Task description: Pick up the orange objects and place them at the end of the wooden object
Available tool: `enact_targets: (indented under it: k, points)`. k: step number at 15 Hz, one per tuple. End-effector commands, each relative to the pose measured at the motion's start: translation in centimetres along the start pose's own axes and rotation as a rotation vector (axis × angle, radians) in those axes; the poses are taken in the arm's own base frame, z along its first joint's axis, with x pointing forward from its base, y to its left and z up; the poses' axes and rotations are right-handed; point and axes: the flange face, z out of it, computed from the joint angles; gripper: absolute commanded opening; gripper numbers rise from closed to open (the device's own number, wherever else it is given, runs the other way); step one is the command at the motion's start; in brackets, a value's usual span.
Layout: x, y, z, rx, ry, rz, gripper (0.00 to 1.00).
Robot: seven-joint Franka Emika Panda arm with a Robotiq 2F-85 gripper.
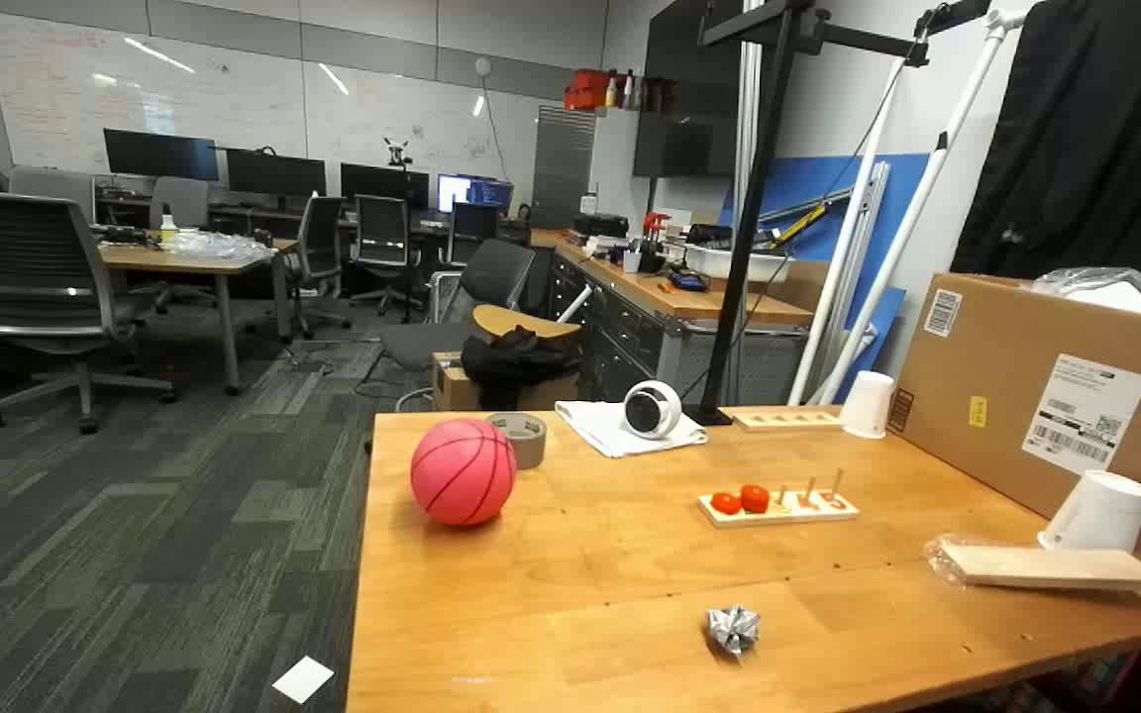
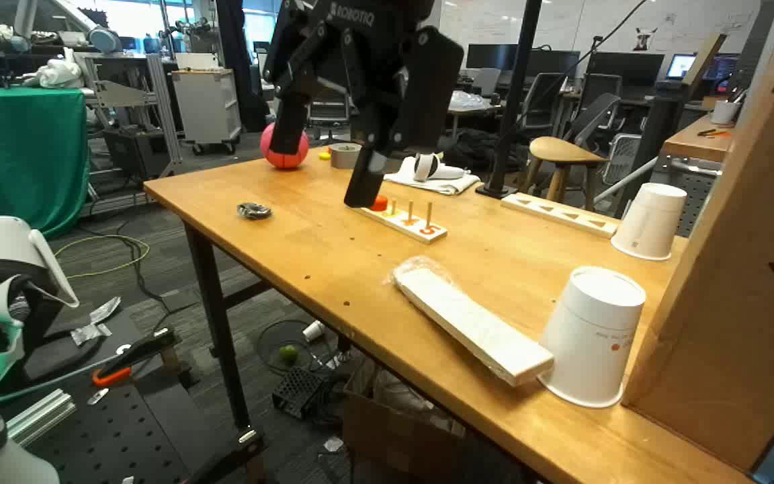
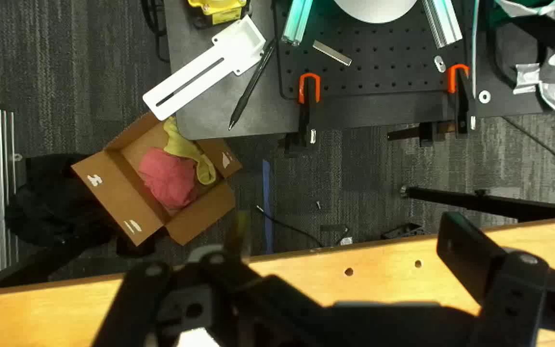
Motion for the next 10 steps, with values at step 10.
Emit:
enact_targets:
  k: [10]
  points:
    - [-0.03, 0.08, -0.72, -0.005, 0.013, 0.002, 1.0]
